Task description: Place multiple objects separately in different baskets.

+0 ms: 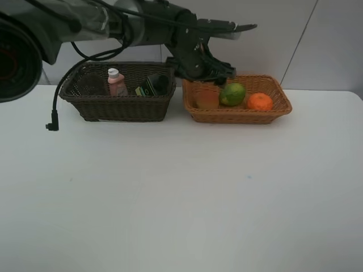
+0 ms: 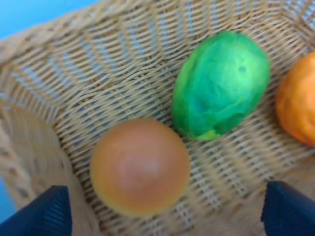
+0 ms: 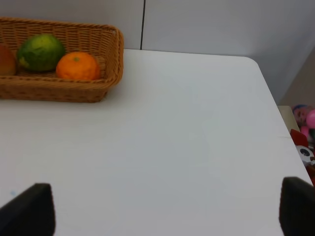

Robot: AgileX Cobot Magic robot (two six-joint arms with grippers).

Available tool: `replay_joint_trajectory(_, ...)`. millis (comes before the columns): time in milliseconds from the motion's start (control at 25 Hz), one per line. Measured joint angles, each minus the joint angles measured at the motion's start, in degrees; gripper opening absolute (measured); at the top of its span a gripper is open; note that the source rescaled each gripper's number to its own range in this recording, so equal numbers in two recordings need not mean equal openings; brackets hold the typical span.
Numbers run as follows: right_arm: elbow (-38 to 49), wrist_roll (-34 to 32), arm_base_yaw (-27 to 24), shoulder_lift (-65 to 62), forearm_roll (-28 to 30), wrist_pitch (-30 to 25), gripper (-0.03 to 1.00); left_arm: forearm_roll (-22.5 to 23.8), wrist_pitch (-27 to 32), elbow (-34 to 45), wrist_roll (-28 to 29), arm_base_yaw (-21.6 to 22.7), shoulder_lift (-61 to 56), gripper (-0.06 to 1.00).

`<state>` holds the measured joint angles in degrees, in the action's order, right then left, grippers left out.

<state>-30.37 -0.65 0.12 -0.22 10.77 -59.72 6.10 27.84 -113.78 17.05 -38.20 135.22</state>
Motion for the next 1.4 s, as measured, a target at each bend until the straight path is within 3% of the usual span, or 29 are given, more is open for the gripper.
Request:
replay_joint_trajectory(200, 0.0, 0.0, 0.0, 0.0, -0.1, 0.0, 0.98, -0.1, 10.0, 0.1, -1.2, 1.9, -6.4, 1.0)
replay_joint_trajectory(360, 0.0, 0.0, 0.0, 0.0, -0.1, 0.0, 0.98, -0.1, 16.1, 4.5, -1.5, 6.5, -13.5, 1.0)
replay_joint_trajectory(840, 0.0, 0.0, 0.0, 0.0, -0.1, 0.0, 0.98, 0.2, 17.2, 42.2, -7.3, 25.1, -52.0, 1.0)
replay_joint_trajectory(1160, 0.0, 0.0, 0.0, 0.0, 0.0, 0.0, 0.98, -0.2, 16.7, 61.3, -8.9, 27.3, -81.9, 1.0)
replay_joint_trajectory(1400, 0.0, 0.0, 0.0, 0.0, 0.0, 0.0, 0.98, -0.3, 23.3, 68.6, -9.2, 27.3, -101.3, 1.0)
